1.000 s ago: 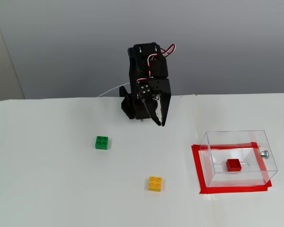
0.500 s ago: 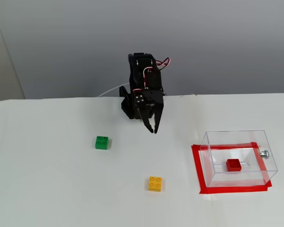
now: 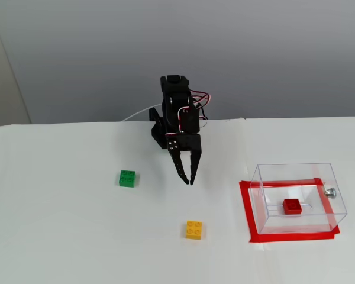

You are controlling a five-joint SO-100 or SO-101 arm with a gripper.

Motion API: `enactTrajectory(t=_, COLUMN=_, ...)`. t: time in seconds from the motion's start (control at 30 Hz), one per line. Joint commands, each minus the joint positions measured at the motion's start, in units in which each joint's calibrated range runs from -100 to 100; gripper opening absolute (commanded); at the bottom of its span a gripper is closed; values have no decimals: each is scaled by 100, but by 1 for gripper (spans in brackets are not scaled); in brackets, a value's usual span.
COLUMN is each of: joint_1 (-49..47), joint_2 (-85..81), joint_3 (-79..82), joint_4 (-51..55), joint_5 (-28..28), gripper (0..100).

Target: Pick the red lego brick and place it into the transparent box

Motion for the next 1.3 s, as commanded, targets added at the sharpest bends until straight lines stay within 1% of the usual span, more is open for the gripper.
enactTrajectory(t=0.0, joint_1=54, joint_2=-68, joint_3=313, joint_4=-202, joint_5=24, gripper=1)
enactTrajectory(t=0.1, joint_1=91, joint_2=-68, joint_3=675, joint_4=-359, joint_5=24, gripper=1)
enactTrajectory(t=0.57, joint_1=99, joint_2=-68, joint_3=1497, joint_4=-237, joint_5=-13, gripper=2)
enactTrajectory(t=0.73, joint_1=-93, joint_2=-76, joint_3=1253, joint_4=599, joint_5=-13, gripper=2)
enactTrajectory(t=1.0, joint_1=-93, joint_2=-76, joint_3=1009, joint_4=1434, joint_5=29, gripper=1)
enactTrajectory(t=1.27, joint_1=-56, joint_2=-76, joint_3=964, joint_4=1600, joint_5=29, gripper=1)
